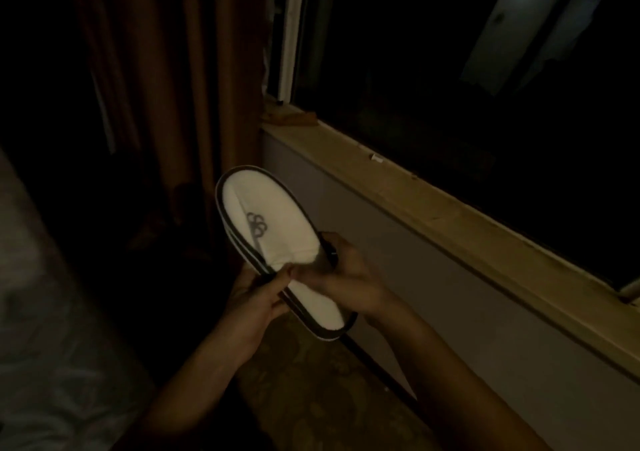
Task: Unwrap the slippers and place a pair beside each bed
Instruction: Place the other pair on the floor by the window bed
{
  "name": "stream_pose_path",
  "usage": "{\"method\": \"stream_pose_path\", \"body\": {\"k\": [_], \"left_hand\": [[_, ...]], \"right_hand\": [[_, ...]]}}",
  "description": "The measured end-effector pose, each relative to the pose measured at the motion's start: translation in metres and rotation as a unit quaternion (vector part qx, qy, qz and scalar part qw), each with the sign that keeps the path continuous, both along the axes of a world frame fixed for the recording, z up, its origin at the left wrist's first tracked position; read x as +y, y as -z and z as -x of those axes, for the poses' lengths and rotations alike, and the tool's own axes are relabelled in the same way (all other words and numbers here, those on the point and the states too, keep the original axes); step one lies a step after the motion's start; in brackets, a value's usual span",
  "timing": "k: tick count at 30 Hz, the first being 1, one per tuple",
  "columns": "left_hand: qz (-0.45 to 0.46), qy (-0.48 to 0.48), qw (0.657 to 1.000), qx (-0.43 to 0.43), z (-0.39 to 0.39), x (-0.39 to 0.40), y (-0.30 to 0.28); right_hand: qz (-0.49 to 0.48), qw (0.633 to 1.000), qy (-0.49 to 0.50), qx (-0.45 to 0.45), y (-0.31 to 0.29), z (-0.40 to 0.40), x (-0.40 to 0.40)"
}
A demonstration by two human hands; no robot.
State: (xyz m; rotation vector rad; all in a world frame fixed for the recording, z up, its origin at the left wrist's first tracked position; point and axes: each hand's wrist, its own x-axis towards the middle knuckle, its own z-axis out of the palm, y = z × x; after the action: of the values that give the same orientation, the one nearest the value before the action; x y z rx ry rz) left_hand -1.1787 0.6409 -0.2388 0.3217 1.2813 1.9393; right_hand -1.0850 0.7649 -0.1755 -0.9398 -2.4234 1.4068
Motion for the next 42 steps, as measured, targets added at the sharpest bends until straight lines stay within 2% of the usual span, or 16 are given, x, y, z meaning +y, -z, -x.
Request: {"method": "stream_pose_path", "body": {"k": [4, 6, 10, 13, 16, 18, 22, 24, 26, 29, 32, 34, 38, 39, 42], "left_hand": [[0.069, -0.070, 0.992, 0.080, 0.010, 0.007, 0.045], [0.112, -0.110, 0.981, 0.118, 0.023, 0.013, 0.084], [0.171, -0.150, 0.973, 0.044, 0.047, 0.019, 0.179], [0.172, -0.126, 0.977, 0.026, 0.056, 0.015, 0.271], [0.218, -0.097, 0.970, 0.049, 0.062, 0.006, 0.369], [0.262, -0.077, 0.959, 0.079, 0.068, 0.000, 0.432], [0.312, -0.030, 0.946, 0.082, 0.083, -0.021, 0.538], [0.369, 0.013, 0.922, 0.120, 0.083, -0.033, 0.581], [0.407, 0.043, 0.895, 0.177, 0.087, -0.040, 0.599], [0.441, 0.080, 0.846, 0.289, 0.100, -0.044, 0.607], [0.471, 0.102, 0.813, 0.326, 0.109, -0.048, 0.614], [0.471, 0.097, 0.813, 0.328, 0.109, -0.049, 0.617], [0.443, 0.051, 0.826, 0.345, 0.113, -0.051, 0.616], [0.444, 0.053, 0.828, 0.339, 0.114, -0.050, 0.619], [0.475, 0.077, 0.811, 0.331, 0.116, -0.045, 0.631]], "right_hand": [[0.031, 0.998, 0.046, 0.028, 0.053, 0.030, 0.020], [0.083, 0.994, 0.063, 0.025, 0.098, 0.048, 0.028], [0.195, 0.974, 0.111, 0.038, 0.211, 0.074, 0.035], [0.265, 0.955, 0.128, 0.034, 0.308, 0.082, 0.031], [0.334, 0.932, 0.139, 0.035, 0.420, 0.080, 0.024], [0.377, 0.913, 0.154, 0.039, 0.494, 0.079, 0.017], [0.432, 0.881, 0.187, 0.053, 0.611, 0.076, -0.002], [0.440, 0.873, 0.202, 0.057, 0.661, 0.072, -0.013], [0.466, 0.856, 0.210, 0.081, 0.692, 0.069, -0.027], [0.546, 0.800, 0.226, 0.102, 0.719, 0.066, -0.046], [0.582, 0.777, 0.209, 0.117, 0.722, 0.064, -0.050], [0.587, 0.775, 0.197, 0.127, 0.722, 0.064, -0.048], [0.629, 0.730, 0.221, 0.149, 0.720, 0.065, -0.047], [0.624, 0.736, 0.220, 0.146, 0.724, 0.066, -0.049], [0.637, 0.720, 0.232, 0.149, 0.725, 0.060, -0.055]]}}
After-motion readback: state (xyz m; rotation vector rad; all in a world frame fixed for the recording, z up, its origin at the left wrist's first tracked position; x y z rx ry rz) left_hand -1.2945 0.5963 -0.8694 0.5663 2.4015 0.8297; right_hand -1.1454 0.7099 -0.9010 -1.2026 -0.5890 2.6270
